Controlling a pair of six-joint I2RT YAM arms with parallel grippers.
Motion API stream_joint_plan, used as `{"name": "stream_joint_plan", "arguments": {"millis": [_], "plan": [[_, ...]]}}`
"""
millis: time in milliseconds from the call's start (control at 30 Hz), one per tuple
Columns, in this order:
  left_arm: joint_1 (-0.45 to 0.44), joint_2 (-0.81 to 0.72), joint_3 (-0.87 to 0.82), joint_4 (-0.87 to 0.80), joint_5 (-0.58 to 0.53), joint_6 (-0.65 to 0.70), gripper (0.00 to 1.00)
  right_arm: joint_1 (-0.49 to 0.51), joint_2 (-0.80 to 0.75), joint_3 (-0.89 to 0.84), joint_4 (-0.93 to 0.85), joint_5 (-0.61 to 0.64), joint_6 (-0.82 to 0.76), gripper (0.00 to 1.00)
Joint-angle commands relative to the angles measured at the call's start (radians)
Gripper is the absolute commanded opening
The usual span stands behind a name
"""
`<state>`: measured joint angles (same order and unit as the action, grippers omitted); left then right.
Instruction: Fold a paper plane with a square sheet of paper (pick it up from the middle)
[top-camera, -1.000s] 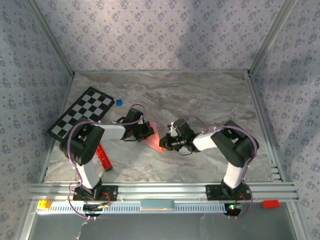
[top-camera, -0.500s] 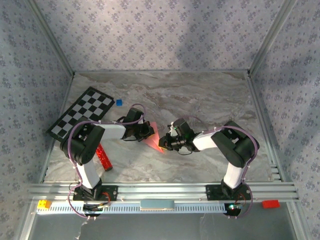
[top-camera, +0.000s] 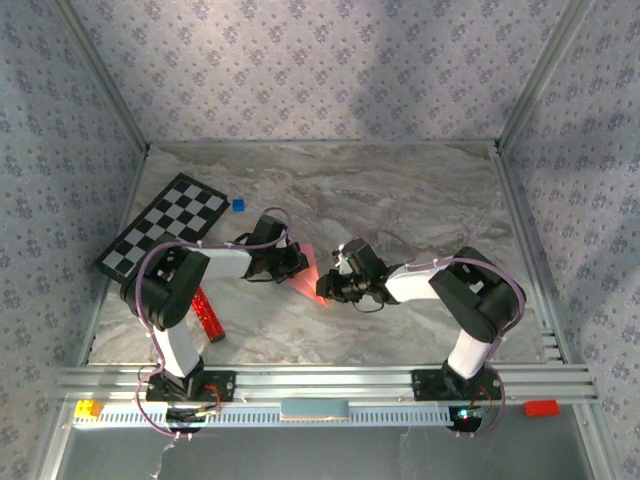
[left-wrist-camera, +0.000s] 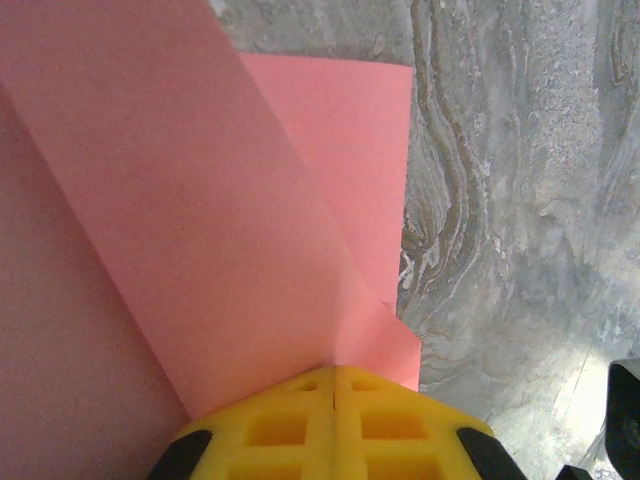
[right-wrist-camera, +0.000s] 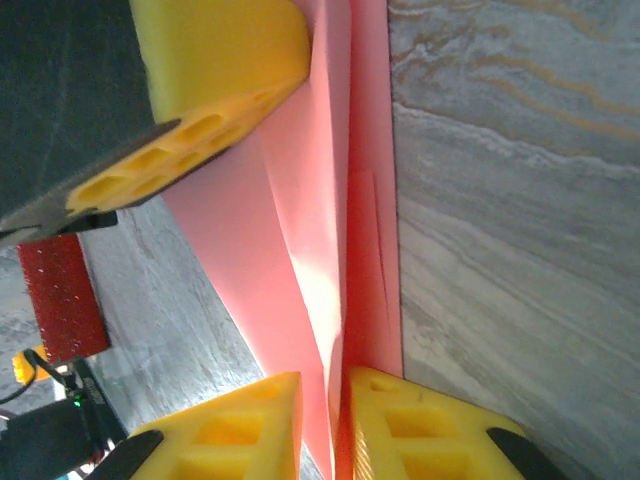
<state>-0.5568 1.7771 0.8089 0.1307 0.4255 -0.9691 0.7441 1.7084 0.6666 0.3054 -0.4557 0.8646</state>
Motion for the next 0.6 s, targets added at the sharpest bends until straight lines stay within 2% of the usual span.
{"name": "stream_joint_plan", "arguments": {"millis": [0,233,467,567], "plan": [[0.005,0.027,-0.007,-0.045,-0.036,0.018,0.0,0.003,-0.023,0.011,-0.172,0.072,-0.069,0.21],[0.005,0.028,-0.01,-0.038,-0.034,0.013,0.0,0.015,-0.01,0.034,-0.226,0.086,-0.107,0.22],[0.007,0.025,-0.012,-0.04,-0.036,0.013,0.0,0.011,0.007,0.025,-0.244,0.117,-0.078,0.13],[0.006,0.027,-0.012,-0.039,-0.035,0.013,0.0,0.008,0.003,0.022,-0.231,0.101,-0.078,0.13]]}}
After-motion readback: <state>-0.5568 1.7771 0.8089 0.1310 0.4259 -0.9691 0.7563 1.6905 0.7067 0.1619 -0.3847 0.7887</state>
